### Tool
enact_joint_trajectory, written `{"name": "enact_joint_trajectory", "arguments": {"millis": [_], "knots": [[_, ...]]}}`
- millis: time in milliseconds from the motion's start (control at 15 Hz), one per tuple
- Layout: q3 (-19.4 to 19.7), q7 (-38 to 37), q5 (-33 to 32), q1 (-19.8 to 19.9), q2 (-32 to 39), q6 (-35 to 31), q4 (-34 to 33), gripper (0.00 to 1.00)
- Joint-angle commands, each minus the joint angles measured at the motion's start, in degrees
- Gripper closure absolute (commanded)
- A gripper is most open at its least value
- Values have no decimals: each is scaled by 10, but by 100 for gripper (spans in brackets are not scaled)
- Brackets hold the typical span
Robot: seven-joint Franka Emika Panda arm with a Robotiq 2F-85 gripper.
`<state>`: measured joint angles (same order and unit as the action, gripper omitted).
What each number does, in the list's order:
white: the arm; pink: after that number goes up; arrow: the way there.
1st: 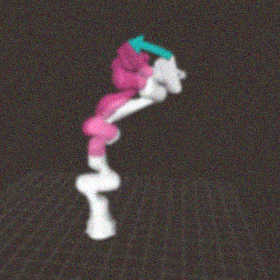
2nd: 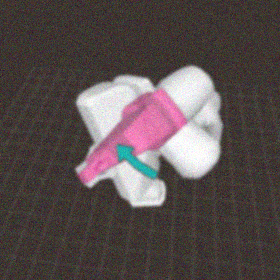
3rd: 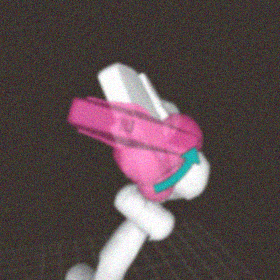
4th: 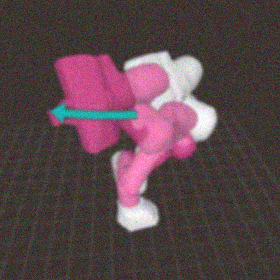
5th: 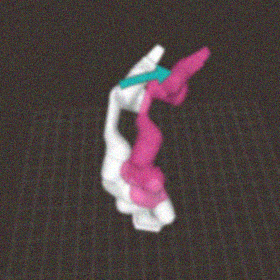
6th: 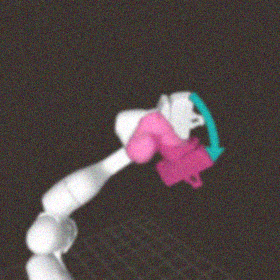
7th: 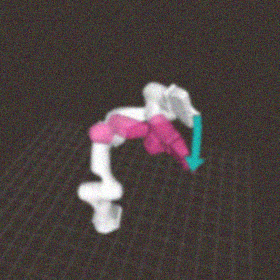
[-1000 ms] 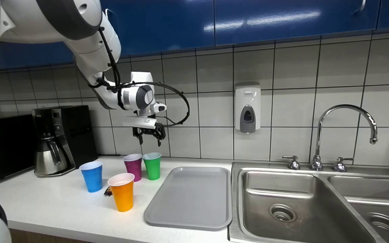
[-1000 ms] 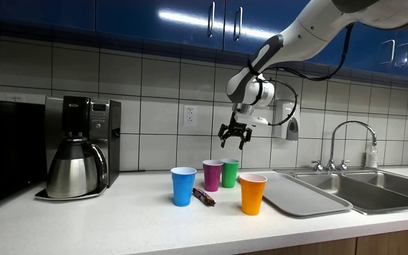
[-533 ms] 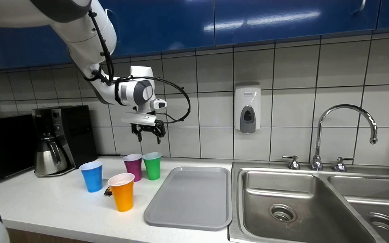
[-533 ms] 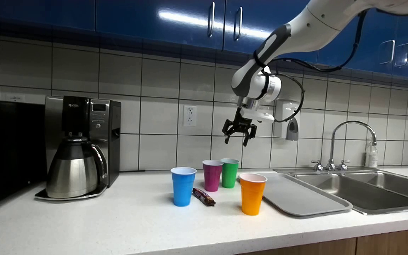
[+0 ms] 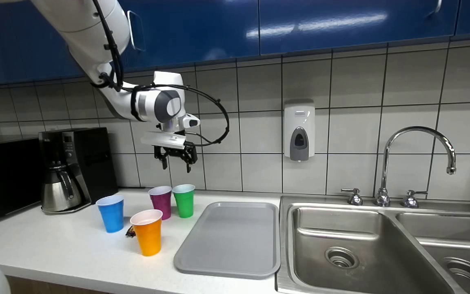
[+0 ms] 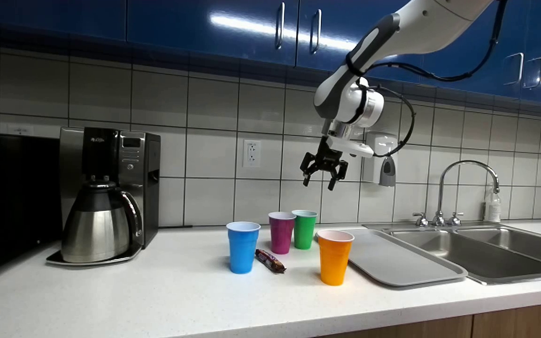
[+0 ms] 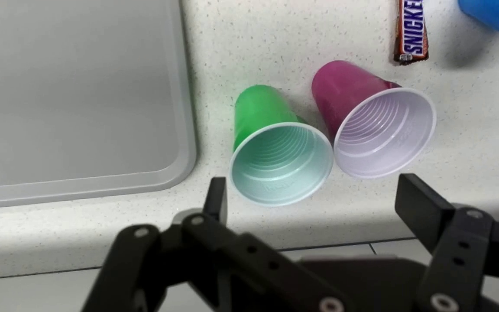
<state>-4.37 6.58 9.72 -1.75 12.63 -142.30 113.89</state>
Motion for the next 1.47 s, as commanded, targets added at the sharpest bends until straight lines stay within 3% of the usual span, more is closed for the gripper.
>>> {"name": "enact_joint_trajectory", "arguments": {"millis": [0,1400], "knots": [[-6,33,24,10,-48,-4,53,0],[32,104,80,-1,-197,12,193,0]]}}
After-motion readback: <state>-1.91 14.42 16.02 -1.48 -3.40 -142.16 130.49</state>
